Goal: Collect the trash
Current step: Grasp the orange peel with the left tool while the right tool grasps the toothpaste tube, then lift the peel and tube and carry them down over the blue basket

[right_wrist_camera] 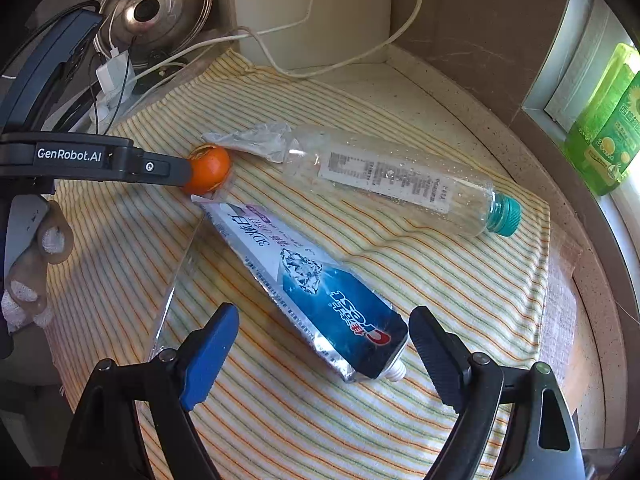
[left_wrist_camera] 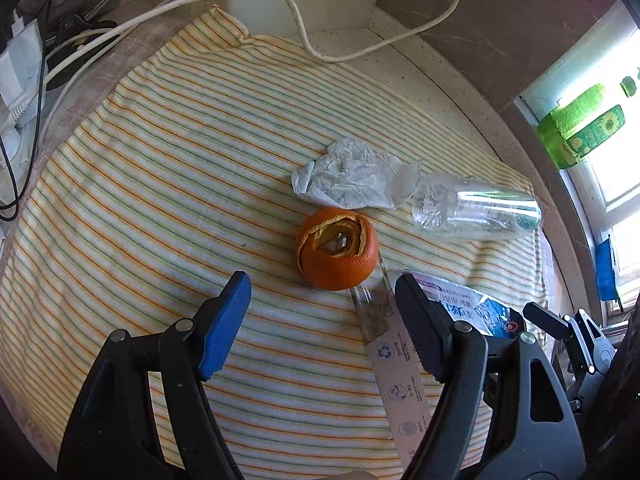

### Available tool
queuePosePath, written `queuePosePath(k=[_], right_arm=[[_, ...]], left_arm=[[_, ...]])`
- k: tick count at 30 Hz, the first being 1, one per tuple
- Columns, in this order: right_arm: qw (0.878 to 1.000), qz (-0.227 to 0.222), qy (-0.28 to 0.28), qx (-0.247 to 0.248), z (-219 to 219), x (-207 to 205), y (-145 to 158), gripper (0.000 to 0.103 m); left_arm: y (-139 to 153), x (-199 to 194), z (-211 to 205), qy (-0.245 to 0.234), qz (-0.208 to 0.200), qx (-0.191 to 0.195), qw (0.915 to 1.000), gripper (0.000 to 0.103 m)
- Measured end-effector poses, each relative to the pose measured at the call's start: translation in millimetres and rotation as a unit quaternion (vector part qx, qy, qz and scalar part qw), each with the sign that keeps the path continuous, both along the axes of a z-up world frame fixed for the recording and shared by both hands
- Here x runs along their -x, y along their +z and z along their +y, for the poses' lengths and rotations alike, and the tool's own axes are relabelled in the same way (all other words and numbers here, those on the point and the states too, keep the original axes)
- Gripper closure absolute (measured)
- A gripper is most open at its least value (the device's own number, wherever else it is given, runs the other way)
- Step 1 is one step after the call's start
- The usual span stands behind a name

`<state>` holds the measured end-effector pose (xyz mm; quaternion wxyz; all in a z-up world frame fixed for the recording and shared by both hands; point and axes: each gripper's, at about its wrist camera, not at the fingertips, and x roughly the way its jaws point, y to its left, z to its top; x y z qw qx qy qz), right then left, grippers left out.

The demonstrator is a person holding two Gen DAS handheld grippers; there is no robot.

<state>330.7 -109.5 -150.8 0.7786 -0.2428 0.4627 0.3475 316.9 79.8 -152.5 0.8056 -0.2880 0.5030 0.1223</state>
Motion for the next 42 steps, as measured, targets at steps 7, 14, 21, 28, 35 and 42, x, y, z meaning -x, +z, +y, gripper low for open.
queuePosePath(k=[7,14,21,28,35,42], right_arm=[[1.000,0.007,0.007,0.016,10.7,-12.8,-12.2,0.023],[1.000,0.022,0.006,0.022,12.1,-24.1,-19.9,0.046],[0.999,0.035,-0.003,0.011,6.5,-27.8,-19.6,0.065],[1.000,0.029,-0.006,-0.004,1.9,-25.2,-12.3,0.087],[0.999,0.043,-0.004,-0.030,-7.3,-17.7,-2.7,0.100],[0.996,0.060,-0.011,-0.068,-16.3,-0.2,9.8,0.103]], left_arm=[[-11.2,-12.5,8.7,0.013,0.003,0.019,0.9997,0.026],[-16.2,-19.7,9.9,0.015,0.000,0.028,0.9995,0.033],[-15.2,-26.7,3.4,0.001,-0.002,0.022,0.9998,0.053],[-11.5,-22.5,2.4,0.000,-0.004,0.016,0.9999,0.054],[-1.6,-6.0,6.6,0.006,-0.013,0.013,0.9998,0.055],[15.3,15.7,5.5,0.002,-0.029,0.007,0.9996,0.055]])
